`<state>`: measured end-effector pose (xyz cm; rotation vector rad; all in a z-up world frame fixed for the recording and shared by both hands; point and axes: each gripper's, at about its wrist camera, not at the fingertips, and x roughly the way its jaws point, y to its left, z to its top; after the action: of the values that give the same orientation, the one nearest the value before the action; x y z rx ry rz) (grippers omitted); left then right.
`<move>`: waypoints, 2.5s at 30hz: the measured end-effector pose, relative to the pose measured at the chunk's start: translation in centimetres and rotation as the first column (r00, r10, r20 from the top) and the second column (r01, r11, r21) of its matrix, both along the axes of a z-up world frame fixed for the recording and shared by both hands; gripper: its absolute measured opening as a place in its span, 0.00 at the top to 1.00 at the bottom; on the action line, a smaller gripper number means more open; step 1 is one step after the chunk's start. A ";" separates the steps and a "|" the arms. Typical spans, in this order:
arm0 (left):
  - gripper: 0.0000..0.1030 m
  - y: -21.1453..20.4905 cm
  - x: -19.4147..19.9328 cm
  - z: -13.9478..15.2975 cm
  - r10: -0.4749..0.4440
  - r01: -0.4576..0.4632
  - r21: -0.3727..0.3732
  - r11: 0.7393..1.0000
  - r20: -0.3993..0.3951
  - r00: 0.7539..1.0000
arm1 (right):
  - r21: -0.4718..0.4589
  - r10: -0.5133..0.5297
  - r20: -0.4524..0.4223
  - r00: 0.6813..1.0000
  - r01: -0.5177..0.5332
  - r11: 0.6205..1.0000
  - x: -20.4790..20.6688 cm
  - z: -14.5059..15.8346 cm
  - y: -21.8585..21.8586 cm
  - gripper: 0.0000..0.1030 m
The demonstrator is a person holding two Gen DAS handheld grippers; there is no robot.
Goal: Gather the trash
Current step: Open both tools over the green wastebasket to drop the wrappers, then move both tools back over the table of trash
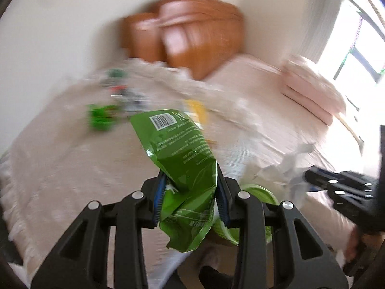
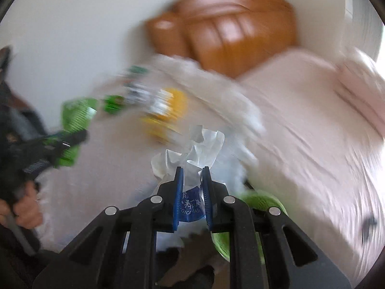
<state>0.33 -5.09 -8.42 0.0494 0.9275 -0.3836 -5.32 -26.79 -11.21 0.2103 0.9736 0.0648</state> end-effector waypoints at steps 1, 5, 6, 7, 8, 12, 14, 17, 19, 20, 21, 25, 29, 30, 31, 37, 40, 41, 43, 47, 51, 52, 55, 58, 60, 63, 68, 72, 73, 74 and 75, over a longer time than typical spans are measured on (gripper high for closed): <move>0.66 -1.8 -0.5 -0.2 -0.047 0.047 -0.006 0.999 -0.009 0.999 | 0.007 -0.034 -0.020 0.999 0.034 0.999 -0.5 -1.2 -1.4 0.84; 0.66 -7.5 -2.3 -0.9 -0.184 0.184 -0.017 0.983 -0.037 0.982 | 0.047 -0.139 -0.115 0.984 0.145 0.988 -1.4 -7.4 -6.5 0.56; 0.66 -9.0 -2.7 -1.3 -0.221 0.220 -0.020 0.975 -0.052 0.974 | 0.044 -0.161 -0.139 0.977 0.168 0.985 -1.6 -8.7 -7.4 0.46; 0.66 -9.9 -3.1 -1.5 -0.244 0.243 -0.021 0.970 -0.061 0.968 | 0.034 -0.189 -0.172 0.967 0.198 0.980 -1.9 -10.2 -8.3 0.28; 0.66 -10.9 -3.4 -1.7 -0.265 0.265 -0.019 0.964 -0.069 0.962 | 0.027 -0.206 -0.188 0.960 0.215 0.976 -2.1 -11.0 -9.0 0.22; 0.66 -14.6 -4.4 -3.2 -0.340 0.342 0.003 0.940 -0.106 0.935 | 0.050 -0.250 -0.225 0.942 0.268 0.962 -4.1 -11.7 -12.0 0.18; 0.66 -16.5 -4.7 -4.0 -0.369 0.374 0.017 0.927 -0.121 0.921 | 0.036 -0.290 -0.200 0.936 0.303 0.952 -5.2 -10.7 -13.4 0.08; 0.66 -18.9 -5.0 -5.1 -0.403 0.411 0.031 0.911 -0.144 0.904 | -0.021 -0.340 -0.158 0.927 0.341 0.940 -6.9 -8.6 -15.4 0.05; 0.66 -20.1 -5.2 -5.9 -0.428 0.439 0.028 0.898 -0.169 0.888 | -0.057 -0.373 -0.123 0.920 0.368 0.928 -8.1 -7.1 -16.8 0.03; 0.66 -20.7 -5.3 -6.3 -0.438 0.450 0.028 0.893 -0.179 0.881 | -0.066 -0.385 -0.112 0.916 0.379 0.923 -8.4 -6.7 -17.5 0.02; 0.62 -21.2 -5.4 -6.6 -0.447 0.460 0.029 0.888 -0.189 0.874 | -0.071 -0.397 -0.101 0.912 0.391 0.918 -8.8 -6.1 -18.1 0.02; 0.07 -22.5 -6.3 -6.8 -0.466 0.478 0.030 0.878 -0.177 0.867 | -0.067 -0.430 -0.073 0.900 0.425 0.903 -9.5 -4.3 -19.6 0.02; 0.07 -22.8 -7.1 -5.5 -0.502 0.507 0.012 0.862 -0.118 0.857 | -0.057 -0.433 -0.048 0.900 0.430 0.901 -9.3 -3.3 -19.7 0.02; 0.07 -22.8 -7.3 -5.2 -0.505 0.510 0.020 0.860 -0.104 0.857 | -0.055 -0.430 -0.045 0.902 0.428 0.902 -9.2 -3.1 -19.7 0.02; 0.07 -22.7 -7.5 -4.8 -0.507 0.510 0.028 0.860 -0.082 0.858 | -0.055 -0.427 -0.042 0.903 0.425 0.904 -9.0 -2.9 -19.5 0.02; 0.07 -20.8 -7.0 -2.4 -0.459 0.459 0.019 0.888 -0.005 0.889 | -0.056 -0.392 -0.019 0.920 0.390 0.919 -7.0 -1.5 -17.6 0.02; 0.07 -19.0 -6.1 -1.3 -0.401 0.401 0.007 0.916 0.021 0.916 | -0.061 -0.370 -0.007 0.929 0.369 0.927 -6.2 -0.7 -16.4 0.02; 0.07 -18.4 -5.8 -1.0 -0.386 0.386 0.003 0.923 0.026 0.922 | -0.059 -0.358 0.000 0.934 0.358 0.932 -5.7 -0.3 -15.8 0.02; 0.07 -16.3 -5.0 -0.2 -0.325 0.326 -0.010 0.945 0.043 0.945 | -0.055 -0.335 0.018 0.942 0.335 0.941 -4.9 0.4 -14.7 0.02; 0.07 -11.7 -3.5 1.2 -0.192 0.194 -0.022 0.981 0.074 0.979 | -0.051 -0.274 0.071 0.959 0.278 0.959 -2.6 2.5 -11.8 0.02; 0.07 -5.8 -2.3 2.5 -0.024 0.027 -0.029 0.999 0.108 0.994 | -0.025 -0.203 0.124 0.971 0.208 0.978 0.1 4.4 -8.7 0.02; 0.07 -3.9 -2.1 2.9 0.031 -0.028 -0.025 0.999 0.124 0.992 | -0.018 -0.176 0.141 0.974 0.180 0.984 0.9 4.9 -7.5 0.02; 0.07 0.4 -1.9 3.3 0.145 -0.146 -0.006 0.989 0.150 0.978 | -0.011 -0.114 0.170 0.979 0.118 0.993 2.7 5.8 -4.9 0.02; 0.07 4.0 -1.7 3.2 0.241 -0.243 -0.005 0.970 0.146 0.959 | -0.003 -0.045 0.180 0.983 0.046 0.999 4.4 6.2 -2.1 0.02; 0.07 6.0 -1.5 2.7 0.291 -0.292 -0.013 0.956 0.133 0.947 | -0.008 0.001 0.176 0.984 0.001 1.000 5.3 6.1 -0.2 0.02; 0.07 8.9 -1.1 1.8 0.359 -0.357 -0.037 0.933 0.098 0.928 | -0.020 0.058 0.165 0.985 -0.055 0.998 6.5 5.9 2.0 0.02; 0.07 11.0 0.1 0.6 0.407 -0.404 -0.049 0.913 0.095 0.909 | -0.033 0.105 0.138 0.985 -0.101 0.994 7.6 5.4 4.5 0.02; 0.07 11.4 3.2 -0.9 0.375 -0.378 -0.002 0.926 0.131 0.918 | -0.031 0.105 0.121 0.987 -0.102 0.994 8.0 5.1 5.8 0.02; 0.07 11.4 4.7 -1.6 0.362 -0.369 0.029 0.929 0.135 0.922 | -0.032 0.101 0.116 0.988 -0.098 0.995 8.0 5.1 6.0 0.02; 0.07 11.4 5.7 -2.1 0.345 -0.354 0.041 0.934 0.141 0.928 | -0.036 0.096 0.109 0.989 -0.092 0.995 8.2 5.1 6.4 0.02; 0.07 11.5 7.3 -2.9 0.317 -0.327 0.055 0.943 0.148 0.937 | -0.039 0.090 0.104 0.990 -0.086 0.995 8.2 5.0 6.6 0.02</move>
<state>7.67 6.37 -11.30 -0.0052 0.7970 -0.0374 2.88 -20.22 -6.18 0.1305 0.8777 0.1389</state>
